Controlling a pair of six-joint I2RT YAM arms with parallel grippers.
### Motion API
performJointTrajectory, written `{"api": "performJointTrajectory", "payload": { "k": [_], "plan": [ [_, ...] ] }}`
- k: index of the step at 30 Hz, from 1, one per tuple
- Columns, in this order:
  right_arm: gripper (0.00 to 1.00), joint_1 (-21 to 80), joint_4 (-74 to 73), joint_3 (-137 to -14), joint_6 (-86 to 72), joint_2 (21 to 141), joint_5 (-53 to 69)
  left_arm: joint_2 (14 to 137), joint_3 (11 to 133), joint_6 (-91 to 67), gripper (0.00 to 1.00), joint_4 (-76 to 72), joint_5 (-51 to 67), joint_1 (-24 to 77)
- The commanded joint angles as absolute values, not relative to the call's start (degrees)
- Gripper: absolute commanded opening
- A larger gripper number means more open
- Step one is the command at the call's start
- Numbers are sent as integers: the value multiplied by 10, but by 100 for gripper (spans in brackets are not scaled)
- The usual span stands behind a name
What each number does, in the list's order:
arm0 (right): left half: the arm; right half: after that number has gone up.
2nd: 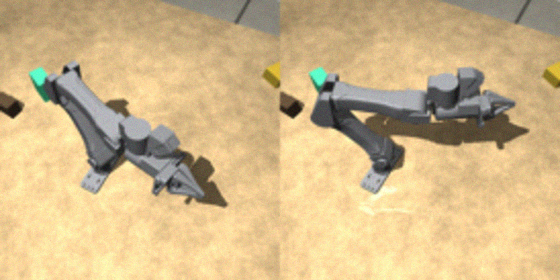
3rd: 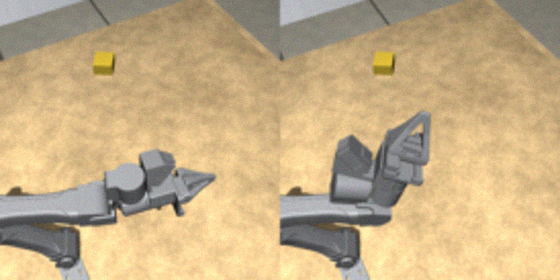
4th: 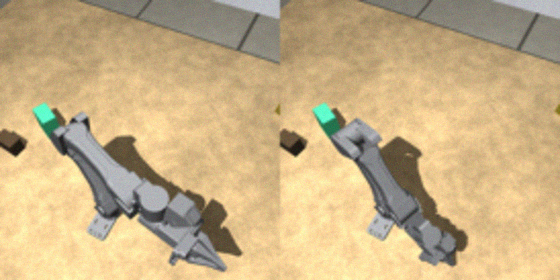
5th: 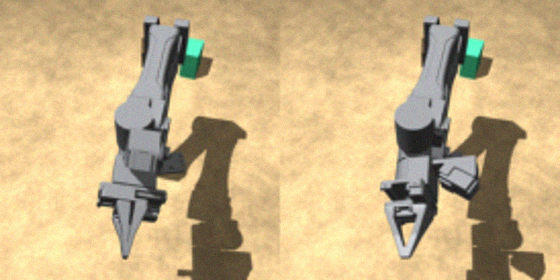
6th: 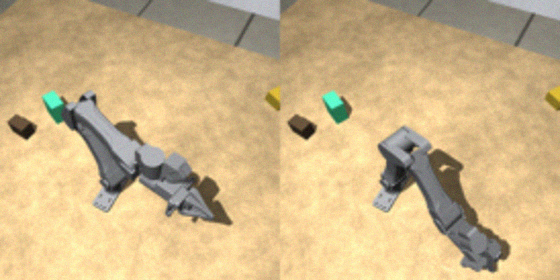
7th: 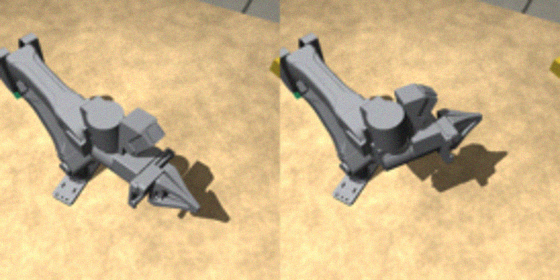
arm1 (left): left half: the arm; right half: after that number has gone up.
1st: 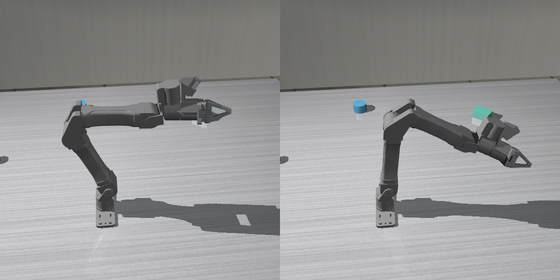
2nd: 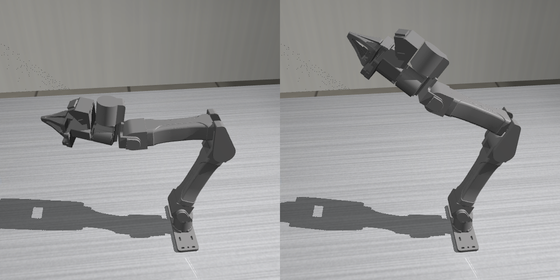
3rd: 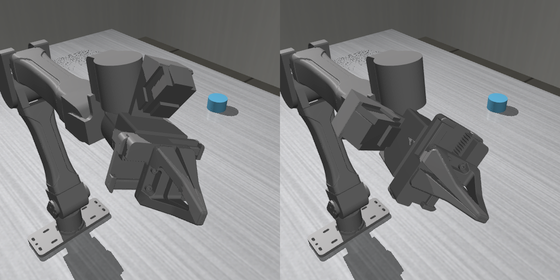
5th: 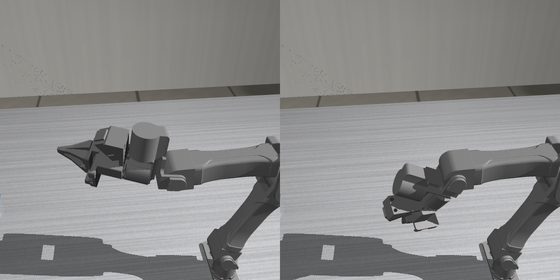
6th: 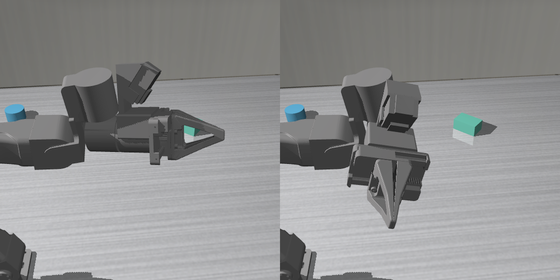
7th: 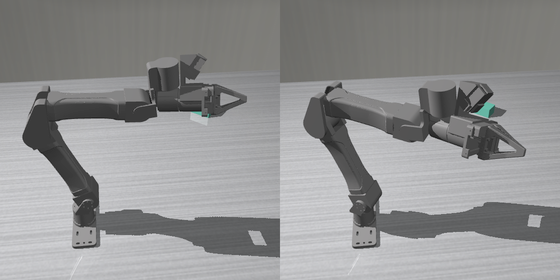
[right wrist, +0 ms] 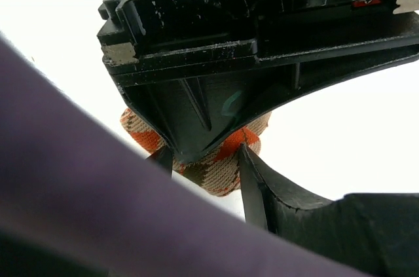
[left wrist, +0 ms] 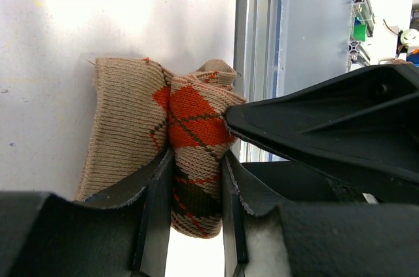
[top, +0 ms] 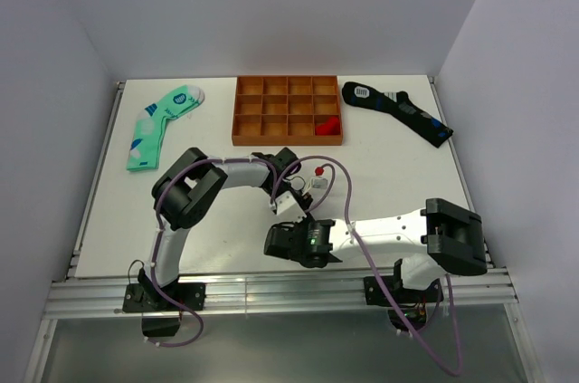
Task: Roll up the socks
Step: Roll the sock at the center of the board.
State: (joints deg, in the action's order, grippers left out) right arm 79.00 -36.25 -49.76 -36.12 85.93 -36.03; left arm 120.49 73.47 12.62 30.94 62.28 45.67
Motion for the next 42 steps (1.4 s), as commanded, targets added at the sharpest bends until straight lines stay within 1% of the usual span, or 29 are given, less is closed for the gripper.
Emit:
{"api": "performJointTrajectory", "payload": {
  "k": [1, 6, 10, 14, 20, 27, 33, 42],
  "plan": [
    [53, 812, -371, -524, -303, 874, -359, 1237, 729, 146, 0, 359, 533, 461],
    [53, 814, -374, -549, -264, 892, -342, 1241, 732, 144, 0, 361, 532, 461],
    [53, 815, -353, -545, -243, 905, -316, 1239, 730, 141, 0, 360, 529, 461],
    [53, 821, -338, -537, -224, 892, -295, 1239, 729, 140, 0, 359, 528, 460],
    [60, 821, -330, -546, -182, 897, -257, 1236, 729, 142, 0, 360, 526, 459],
    [59, 818, -307, -537, -131, 866, -209, 1232, 729, 141, 0, 363, 519, 456],
    [58, 817, -323, -560, -106, 924, -199, 1236, 733, 141, 0, 366, 518, 454],
    [57, 807, -306, -555, -82, 944, -153, 1240, 742, 140, 0, 374, 511, 441]
  ]
}}
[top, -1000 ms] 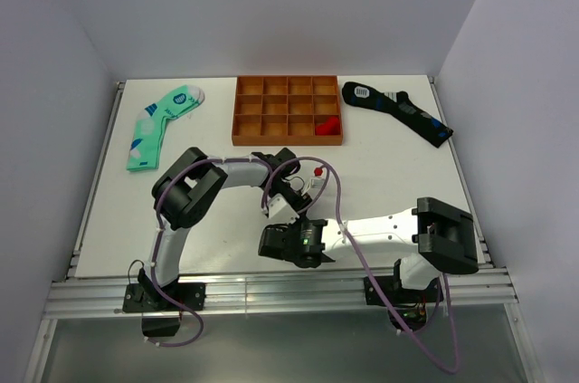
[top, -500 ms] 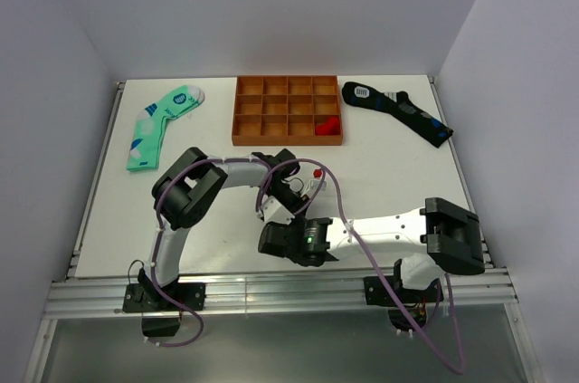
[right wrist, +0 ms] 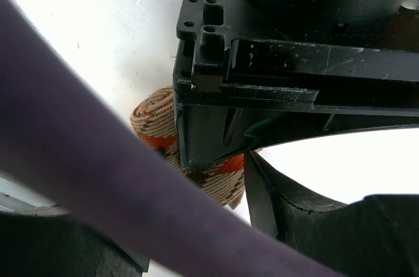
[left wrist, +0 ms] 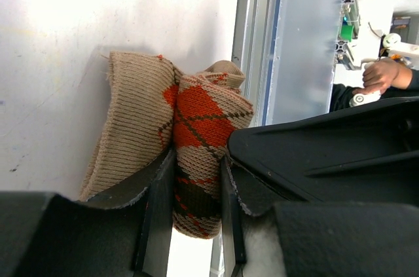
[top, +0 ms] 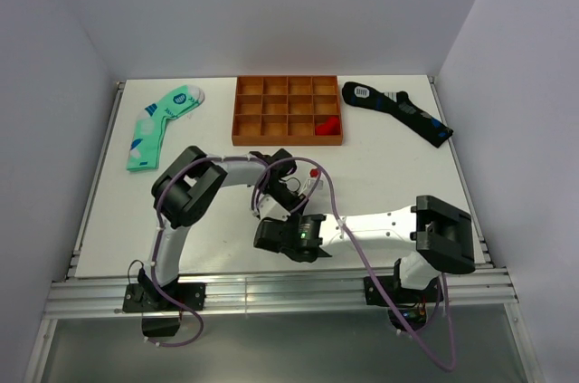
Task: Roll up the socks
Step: Roll the sock at the center of the board.
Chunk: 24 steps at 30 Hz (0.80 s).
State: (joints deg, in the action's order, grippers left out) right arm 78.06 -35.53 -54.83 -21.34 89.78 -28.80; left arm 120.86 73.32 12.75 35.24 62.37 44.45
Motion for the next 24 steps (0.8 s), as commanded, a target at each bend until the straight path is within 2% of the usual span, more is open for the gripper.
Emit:
{"api": "performJointTrajectory", "payload": {
  "k": [1, 14, 24],
  "plan": [
    [57, 807, -302, -553, -80, 947, -145, 1243, 744, 141, 0, 376, 511, 440],
    [57, 779, -270, -527, -37, 914, -67, 1276, 772, 144, 0, 403, 497, 428],
    [56, 766, -280, -540, -11, 951, -14, 1292, 788, 147, 0, 415, 485, 433]
  ]
}}
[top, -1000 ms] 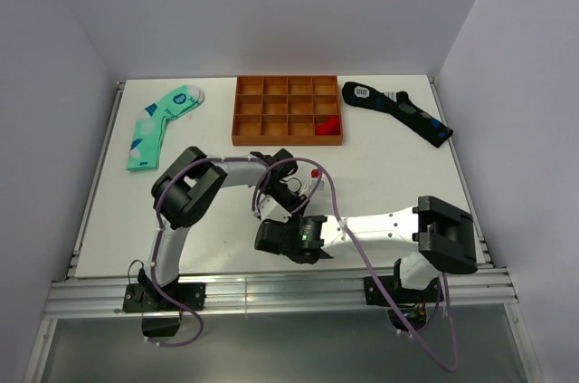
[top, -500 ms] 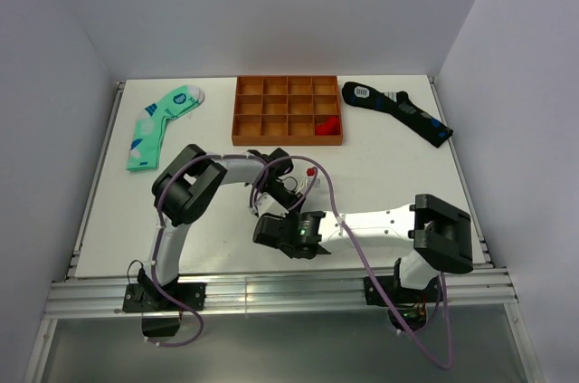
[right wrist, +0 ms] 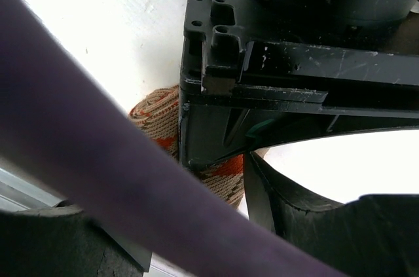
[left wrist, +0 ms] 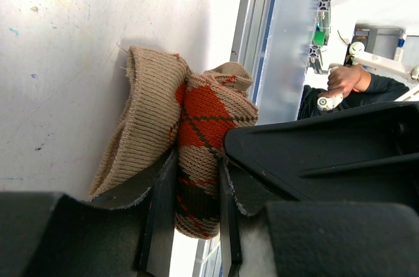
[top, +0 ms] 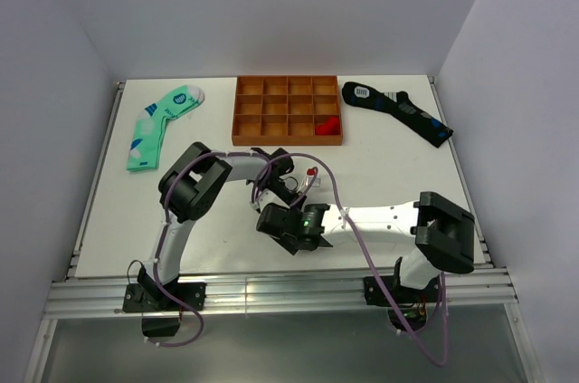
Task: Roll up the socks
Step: Roll the sock at the center of the board.
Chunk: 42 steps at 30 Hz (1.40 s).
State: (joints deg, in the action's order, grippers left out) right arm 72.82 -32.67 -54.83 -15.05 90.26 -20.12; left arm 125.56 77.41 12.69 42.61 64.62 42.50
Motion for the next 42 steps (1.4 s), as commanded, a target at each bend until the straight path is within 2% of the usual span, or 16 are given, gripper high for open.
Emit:
{"api": "performJointTrajectory", "payload": {
  "k": [1, 6, 18, 24, 29, 35, 42],
  "plan": [
    [56, 765, -280, -537, -6, 945, -3, 1292, 787, 147, 0, 415, 486, 433],
    [54, 755, -287, -542, -13, 954, 18, 1298, 792, 147, 1, 420, 481, 433],
    [55, 676, -200, -429, -162, 681, -113, 1321, 809, 145, 0, 429, 485, 434],
    [57, 651, -181, -394, -278, 637, -161, 1329, 813, 140, 0, 428, 484, 434],
    [56, 641, -82, -305, -357, 608, -161, 1332, 816, 139, 0, 431, 482, 434],
    [57, 622, 54, -177, -373, 496, -140, 1338, 820, 140, 0, 434, 482, 432],
    [56, 597, 148, -120, -366, 526, -105, 1341, 824, 139, 0, 435, 482, 431]
  ]
}}
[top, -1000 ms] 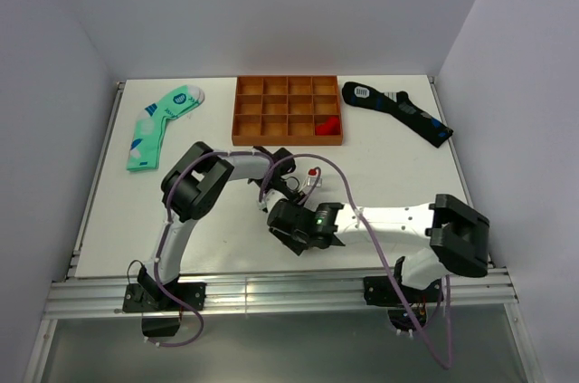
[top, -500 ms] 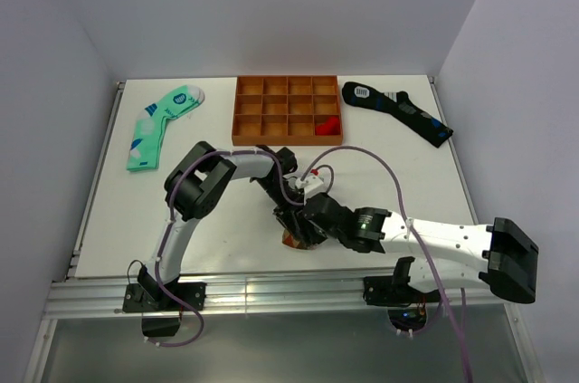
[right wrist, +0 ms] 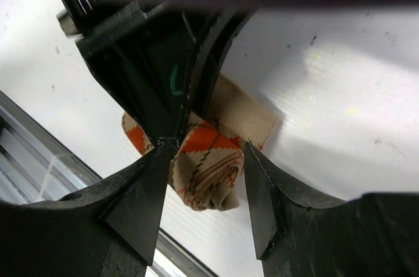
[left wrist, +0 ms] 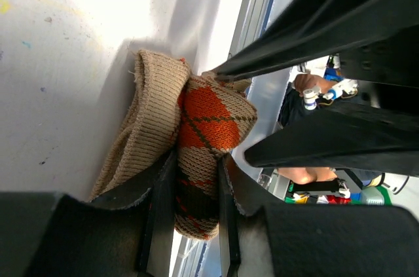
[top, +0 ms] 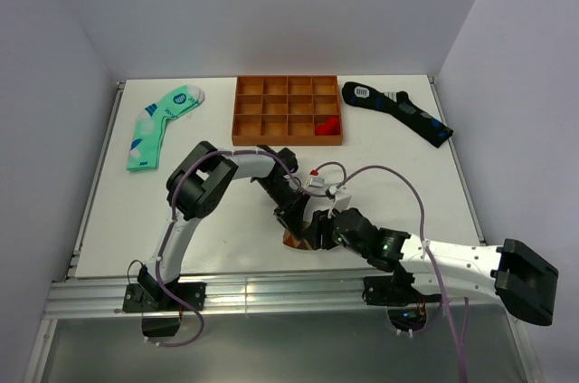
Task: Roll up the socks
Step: Roll the sock at the center of the board.
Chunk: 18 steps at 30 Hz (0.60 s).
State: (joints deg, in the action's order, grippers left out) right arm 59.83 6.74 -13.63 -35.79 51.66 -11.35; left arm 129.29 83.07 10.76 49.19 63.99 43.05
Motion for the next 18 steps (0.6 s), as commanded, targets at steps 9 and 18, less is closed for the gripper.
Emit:
{"api": "performJointTrajectory", "payload": {
  "k": [9, 18],
  "plan": [
    [54, 597, 247, -67, -381, 556, -98, 1347, 828, 135, 0, 439, 481, 426],
    [43, 597, 265, -15, -410, 510, -102, 1363, 839, 130, 0, 442, 470, 421]
  ]
}}
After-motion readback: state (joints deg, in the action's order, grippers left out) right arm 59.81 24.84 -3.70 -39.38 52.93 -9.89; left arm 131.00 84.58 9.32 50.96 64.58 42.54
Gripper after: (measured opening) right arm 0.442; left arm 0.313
